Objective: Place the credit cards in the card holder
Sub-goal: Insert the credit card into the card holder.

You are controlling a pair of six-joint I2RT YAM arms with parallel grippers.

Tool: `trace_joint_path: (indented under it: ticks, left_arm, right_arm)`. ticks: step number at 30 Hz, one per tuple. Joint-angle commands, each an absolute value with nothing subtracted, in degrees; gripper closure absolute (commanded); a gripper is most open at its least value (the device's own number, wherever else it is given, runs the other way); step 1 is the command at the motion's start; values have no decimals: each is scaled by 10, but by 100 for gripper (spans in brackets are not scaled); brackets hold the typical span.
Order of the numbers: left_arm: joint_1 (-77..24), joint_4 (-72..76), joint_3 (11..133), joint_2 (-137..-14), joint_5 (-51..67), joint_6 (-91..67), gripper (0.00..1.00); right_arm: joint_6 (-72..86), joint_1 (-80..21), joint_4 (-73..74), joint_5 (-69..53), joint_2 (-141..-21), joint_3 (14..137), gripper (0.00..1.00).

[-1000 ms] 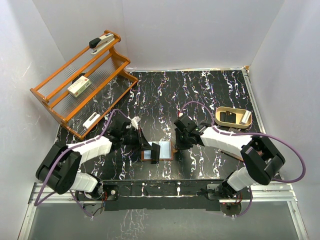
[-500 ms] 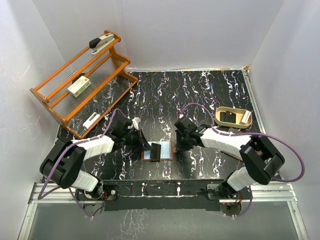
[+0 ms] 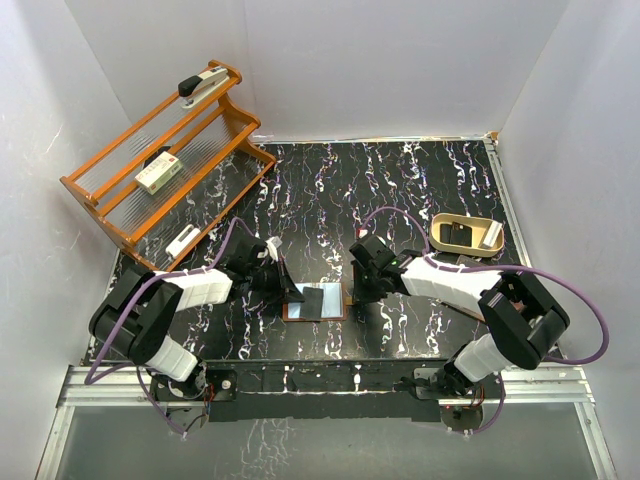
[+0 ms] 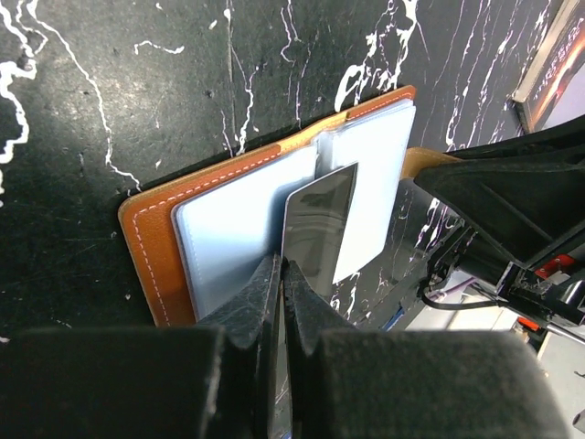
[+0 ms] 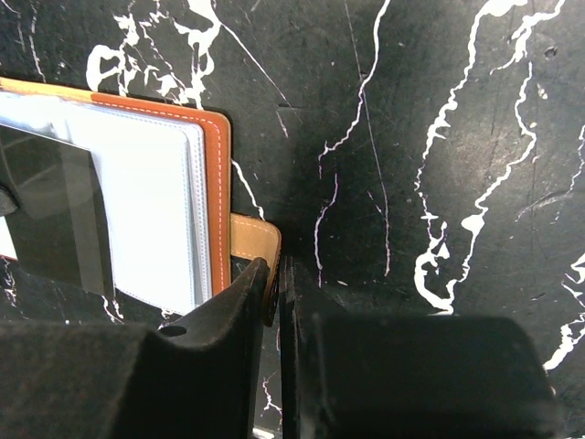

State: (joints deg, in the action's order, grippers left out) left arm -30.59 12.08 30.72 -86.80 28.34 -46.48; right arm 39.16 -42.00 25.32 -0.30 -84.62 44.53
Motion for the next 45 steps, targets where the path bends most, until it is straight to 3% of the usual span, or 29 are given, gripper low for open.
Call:
trace_joint_path:
  ticks: [1, 45]
  left_arm:
    - [-303, 134, 313, -875, 279, -462, 100]
    - [-357, 270, 243, -852, 159, -607, 100]
  right_arm:
    - [395, -424, 231, 5, -839, 440, 91]
    - [459, -429, 172, -17, -809, 383, 94]
